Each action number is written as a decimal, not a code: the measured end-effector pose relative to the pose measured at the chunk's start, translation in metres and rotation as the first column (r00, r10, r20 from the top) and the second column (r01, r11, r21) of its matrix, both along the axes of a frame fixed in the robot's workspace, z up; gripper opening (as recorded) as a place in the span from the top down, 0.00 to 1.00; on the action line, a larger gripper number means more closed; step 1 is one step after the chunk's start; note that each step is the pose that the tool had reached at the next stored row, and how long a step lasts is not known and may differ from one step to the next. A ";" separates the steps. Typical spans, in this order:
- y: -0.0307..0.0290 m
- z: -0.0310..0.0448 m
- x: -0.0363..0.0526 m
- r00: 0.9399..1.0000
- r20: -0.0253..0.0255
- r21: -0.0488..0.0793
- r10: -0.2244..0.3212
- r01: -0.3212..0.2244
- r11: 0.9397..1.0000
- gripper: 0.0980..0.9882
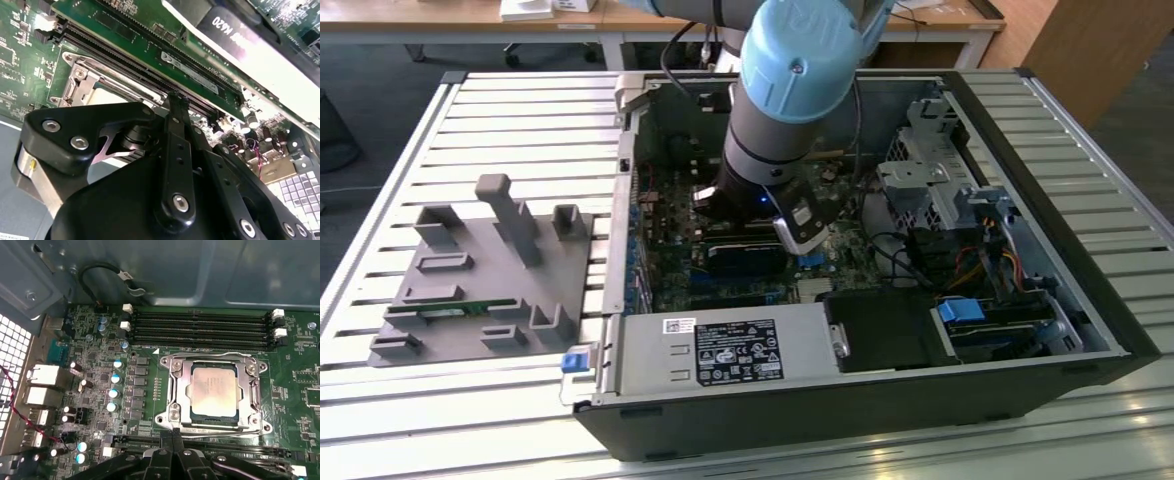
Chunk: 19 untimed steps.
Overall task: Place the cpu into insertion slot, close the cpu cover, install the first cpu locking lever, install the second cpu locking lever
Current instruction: 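Install the second cpu locking lever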
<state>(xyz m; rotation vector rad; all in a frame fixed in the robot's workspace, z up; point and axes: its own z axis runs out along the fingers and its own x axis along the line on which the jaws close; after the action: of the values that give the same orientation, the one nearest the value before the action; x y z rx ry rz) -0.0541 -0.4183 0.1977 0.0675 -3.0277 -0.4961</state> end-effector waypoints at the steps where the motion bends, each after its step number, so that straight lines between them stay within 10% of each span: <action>1: 0.0000 -0.0011 -0.0001 1.000 0.000 0.002 0.000 0.000 1.000 0.99; 19: -0.0001 -0.0099 -0.0057 1.000 0.000 0.036 0.000 0.000 0.999 0.99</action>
<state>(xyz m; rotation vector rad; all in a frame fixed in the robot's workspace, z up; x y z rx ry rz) -0.0598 -0.4184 0.1878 0.0695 -3.0189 -0.5508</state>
